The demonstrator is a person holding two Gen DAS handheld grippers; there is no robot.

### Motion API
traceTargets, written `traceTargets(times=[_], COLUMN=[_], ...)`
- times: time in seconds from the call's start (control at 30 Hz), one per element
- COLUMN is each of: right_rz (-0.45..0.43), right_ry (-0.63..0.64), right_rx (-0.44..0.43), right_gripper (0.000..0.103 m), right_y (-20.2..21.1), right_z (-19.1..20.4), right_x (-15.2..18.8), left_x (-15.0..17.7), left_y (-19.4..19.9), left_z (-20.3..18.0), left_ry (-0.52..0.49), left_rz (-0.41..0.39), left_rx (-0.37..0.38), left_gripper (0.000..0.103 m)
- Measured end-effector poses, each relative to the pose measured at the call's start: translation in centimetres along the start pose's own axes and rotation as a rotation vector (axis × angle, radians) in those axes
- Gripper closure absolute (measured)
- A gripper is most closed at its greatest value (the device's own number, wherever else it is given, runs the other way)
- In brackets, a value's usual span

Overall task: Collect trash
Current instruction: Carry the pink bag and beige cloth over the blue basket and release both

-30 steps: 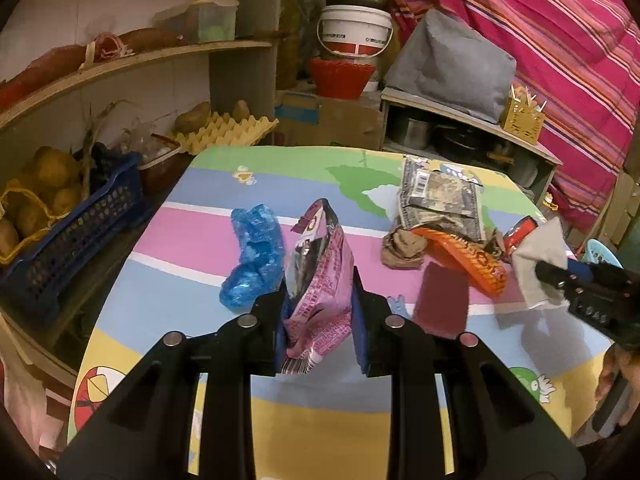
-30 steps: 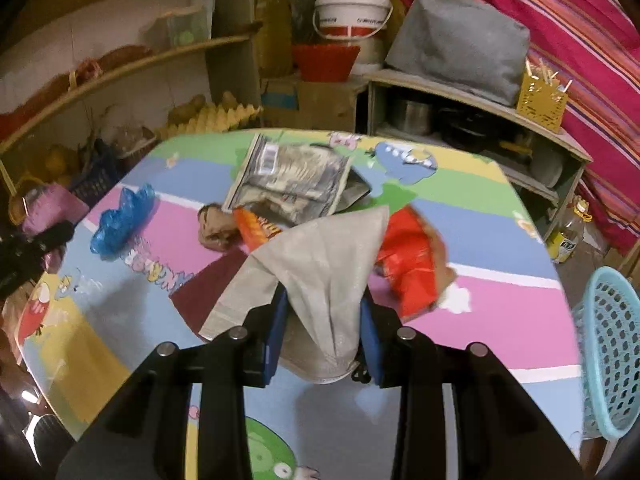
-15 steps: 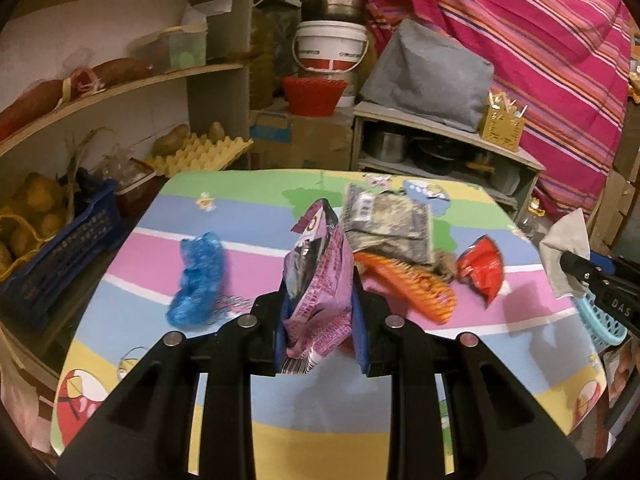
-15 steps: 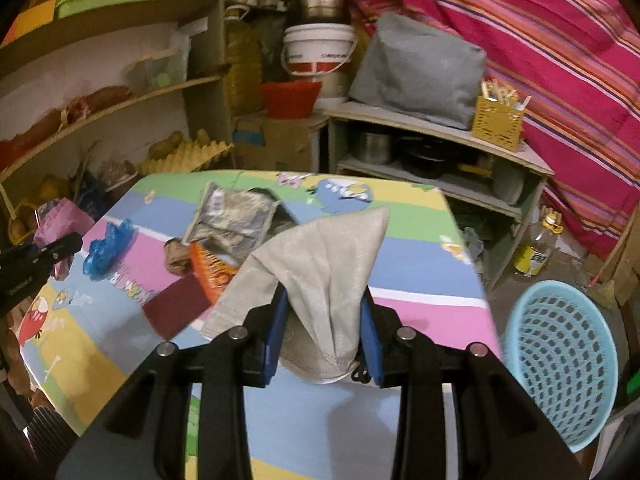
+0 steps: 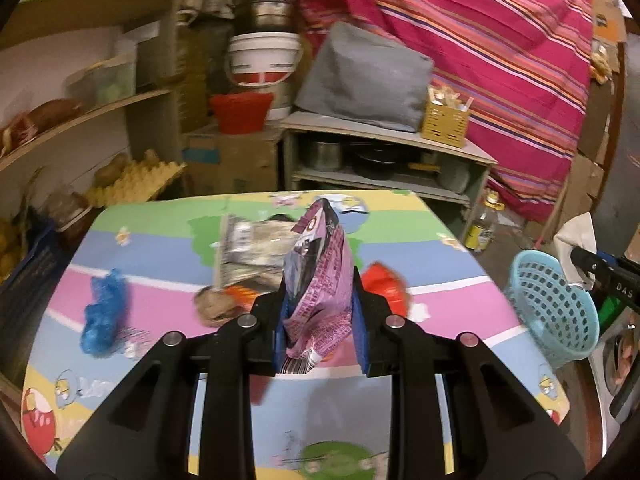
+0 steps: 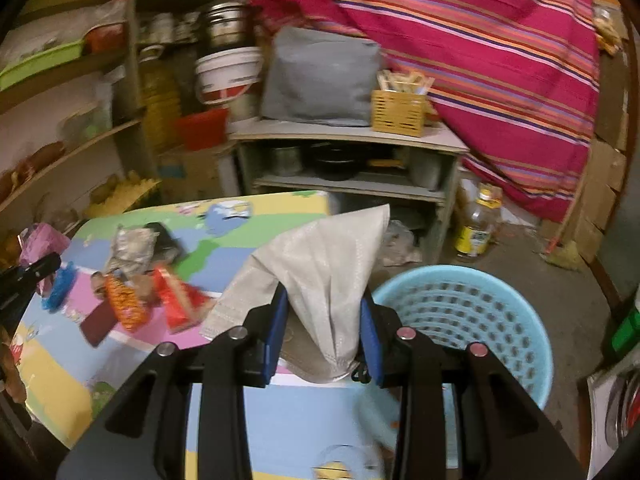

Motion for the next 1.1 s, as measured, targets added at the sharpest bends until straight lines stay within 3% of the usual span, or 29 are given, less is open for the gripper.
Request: traceTargets(times=[0.27, 0.63, 0.93, 1.1], right_rz=[0.012, 0.017, 0.01, 0.014], right_ry=[-0.03, -0.108, -0.139, -0.16], right_rx=[0.071, 0.166, 0.187, 0.204], right_gripper=[0.069, 0.069, 0.069, 0.069], right_y=[1.6, 4.2, 4.5, 4.5], right_z=[-5.4, -13.3, -16.4, -17.7], right_x=[0.6, 2.2, 2.6, 2.8], left_x=[-0.9, -0.9, 0.3, 0.8], left_y=[-0.1, 0.8, 0.9, 0.1], left_z=[-7.0, -20.0, -29.2, -31.9], left_ry=[-0.057, -0.183, -0.275, -0.311], left_rz=[-0.008, -0.022, 0.013, 0.033], left_rx=[0.076, 0.256, 0.408, 0.419], left_gripper=[0.078, 0.077, 0.075, 0.071])
Point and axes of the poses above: each gripper's, at about its wrist camera, not at the fingertips, and y roughly against the way its jaws point, z to its left, x to its underside, the point moved 3 cm from there along -y, roughly the way its jaws point, and after that the axes turned 15 degrees about -x, right-handed, at the moved point
